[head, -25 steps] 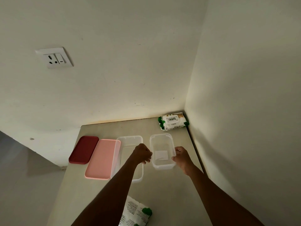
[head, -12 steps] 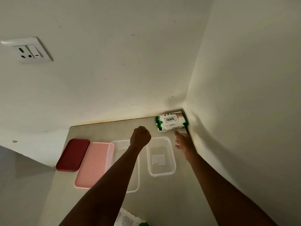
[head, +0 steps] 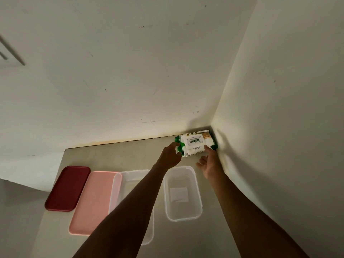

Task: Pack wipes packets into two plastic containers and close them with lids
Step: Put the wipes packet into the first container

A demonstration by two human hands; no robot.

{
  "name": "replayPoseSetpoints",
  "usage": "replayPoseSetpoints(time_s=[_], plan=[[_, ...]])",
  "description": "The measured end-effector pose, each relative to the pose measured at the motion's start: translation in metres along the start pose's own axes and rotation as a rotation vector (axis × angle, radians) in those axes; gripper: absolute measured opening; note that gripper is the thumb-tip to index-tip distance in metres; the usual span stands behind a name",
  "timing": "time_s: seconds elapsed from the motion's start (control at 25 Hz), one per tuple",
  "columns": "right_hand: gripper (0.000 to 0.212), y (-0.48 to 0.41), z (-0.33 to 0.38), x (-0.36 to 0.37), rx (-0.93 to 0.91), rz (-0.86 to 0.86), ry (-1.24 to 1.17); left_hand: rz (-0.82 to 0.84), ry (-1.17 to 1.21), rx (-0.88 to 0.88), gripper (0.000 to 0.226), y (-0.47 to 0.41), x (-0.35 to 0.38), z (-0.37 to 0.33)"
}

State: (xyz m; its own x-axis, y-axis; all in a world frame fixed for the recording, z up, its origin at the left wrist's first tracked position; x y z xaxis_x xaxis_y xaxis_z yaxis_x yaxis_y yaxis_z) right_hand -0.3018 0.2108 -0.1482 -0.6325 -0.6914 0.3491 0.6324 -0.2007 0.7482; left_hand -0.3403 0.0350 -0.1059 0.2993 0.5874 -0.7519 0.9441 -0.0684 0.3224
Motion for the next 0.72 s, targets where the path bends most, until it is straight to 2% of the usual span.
replayPoseSetpoints(time_s=[0.28, 0.44, 0.52, 0.72], plan=[[0.048, -0.034, 0.006, 0.016, 0.021, 0.003, -0.182, 0.137, -0.050, 0.017, 0.057, -0.033, 0.032, -0.011], [0.050, -0.043, 0.007, 0.025, -0.006, 0.015, -0.181, 0.049, -0.014, -0.025, 0.052, -0.038, 0.018, -0.015], [0.049, 0.003, 0.020, 0.038, -0.026, 0.070, -0.150, -0.020, -0.012, 0.006, 0.048, -0.001, -0.023, -0.033], [0.048, 0.036, 0.035, 0.034, -0.042, 0.040, -0.129, -0.019, 0.023, 0.050, 0.047, 0.032, -0.036, -0.052]])
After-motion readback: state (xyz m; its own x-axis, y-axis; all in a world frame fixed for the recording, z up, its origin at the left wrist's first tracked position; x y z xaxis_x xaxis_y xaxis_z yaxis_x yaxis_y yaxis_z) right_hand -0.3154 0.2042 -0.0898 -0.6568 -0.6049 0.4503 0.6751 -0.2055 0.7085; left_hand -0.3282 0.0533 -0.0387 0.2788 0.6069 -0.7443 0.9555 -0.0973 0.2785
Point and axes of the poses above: each hand's wrist, its own y-axis away from the middle knuckle, its own x-axis out of the palm, z = x × y, the point moved 8 cm from there along -y, towards the middle knuckle, and after that the axes turned 9 degrees about -y, right-handed, at the moved point
